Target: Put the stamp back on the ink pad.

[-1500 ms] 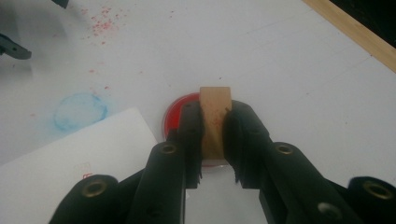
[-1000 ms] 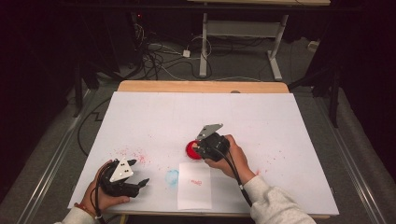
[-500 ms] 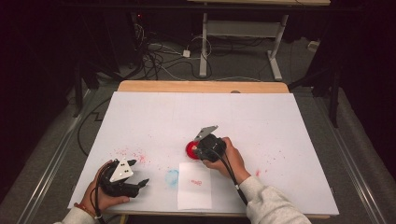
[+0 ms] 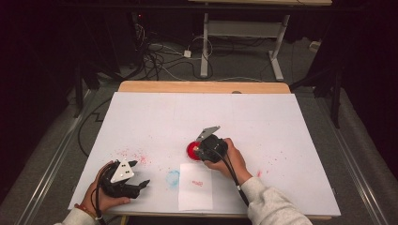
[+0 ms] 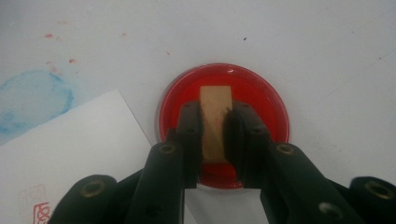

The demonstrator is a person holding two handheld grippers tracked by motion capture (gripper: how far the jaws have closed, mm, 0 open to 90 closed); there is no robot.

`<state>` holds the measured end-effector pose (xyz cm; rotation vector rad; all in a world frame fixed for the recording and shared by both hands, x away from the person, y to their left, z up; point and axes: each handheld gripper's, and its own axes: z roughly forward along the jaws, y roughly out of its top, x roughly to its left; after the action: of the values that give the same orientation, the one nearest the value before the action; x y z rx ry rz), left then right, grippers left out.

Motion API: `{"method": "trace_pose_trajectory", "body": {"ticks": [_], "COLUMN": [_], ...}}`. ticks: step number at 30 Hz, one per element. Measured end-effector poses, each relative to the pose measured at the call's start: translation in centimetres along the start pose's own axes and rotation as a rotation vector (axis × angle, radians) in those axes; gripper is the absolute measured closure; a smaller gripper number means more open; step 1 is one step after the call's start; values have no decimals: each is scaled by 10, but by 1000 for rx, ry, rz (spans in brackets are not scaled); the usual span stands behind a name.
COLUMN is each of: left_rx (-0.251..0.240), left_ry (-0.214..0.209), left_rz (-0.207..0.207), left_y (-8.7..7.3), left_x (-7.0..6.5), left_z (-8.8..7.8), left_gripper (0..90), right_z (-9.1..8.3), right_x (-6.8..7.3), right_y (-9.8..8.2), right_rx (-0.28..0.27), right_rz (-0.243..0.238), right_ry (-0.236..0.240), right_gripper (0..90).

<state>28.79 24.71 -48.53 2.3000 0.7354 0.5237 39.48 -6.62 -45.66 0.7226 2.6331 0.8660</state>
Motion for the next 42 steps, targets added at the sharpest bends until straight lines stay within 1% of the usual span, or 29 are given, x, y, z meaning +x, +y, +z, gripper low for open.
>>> {"method": "trace_pose_trajectory", "body": {"ticks": [7, 10, 13, 14, 19, 21, 22, 23, 25, 31, 32, 34, 36, 37, 38, 40, 42], "left_rx": [1, 1, -1, -1, -2, -2, -3, -4, -4, -2, -2, -1, -2, -3, -3, -2, -1], "left_ry": [0, -2, 1, 2, 1, 2, 1, 1, 2, 3, 3, 4, 4, 4, 4, 5, 5], "left_rz": [-1, -1, -2, -1, -2, 0, -2, -3, -4, -3, -3, -3, -2, -3, -4, -4, -4], "left_y": [0, 0, 0, 0, 0, 0, 0, 0, 0, 0, 0, 0, 0, 0, 0, 0, 0], "left_x": [0, 0, 0, 0, 0, 0, 0, 0, 0, 0, 0, 0, 0, 0, 0, 0, 0], "left_z": [0, 0, 0, 0, 0, 0, -1, -1, -1, 0, 0, 0, 0, 0, 0, 0, 0], "left_gripper": [195, 195, 195, 195, 195, 195, 195, 195, 195, 195, 195, 195, 195, 195, 195, 195, 195], "right_z": [-3, -3, -2, -2, 0, 1, 1, 0, -1, -6, -7, -7, -7, -7, -7, -8, -8], "right_x": [-1, -1, -1, -1, -2, -2, -1, -2, -2, -3, -3, -3, -3, -3, -3, -2, -2], "right_y": [0, 0, 0, 0, 0, 1, 1, 1, 0, 0, 0, 0, 0, 0, 0, 1, 1], "right_rx": [-10, -6, -6, -6, 0, -1, -3, -3, -13, -52, -57, -64, -86, -93, -101, -112, -123], "right_rz": [1, -2, 5, 6, -13, -11, -11, -10, 3, 18, 20, 24, 19, 26, 22, 22, 16], "right_ry": [-7, -10, -8, -8, -15, -16, -16, -11, -5, -2, 4, 1, 15, 16, 11, 17, 8], "right_gripper": [694, 701, 707, 725, 749, 749, 737, 700, 682, 610, 603, 609, 590, 581, 573, 565, 568]}}
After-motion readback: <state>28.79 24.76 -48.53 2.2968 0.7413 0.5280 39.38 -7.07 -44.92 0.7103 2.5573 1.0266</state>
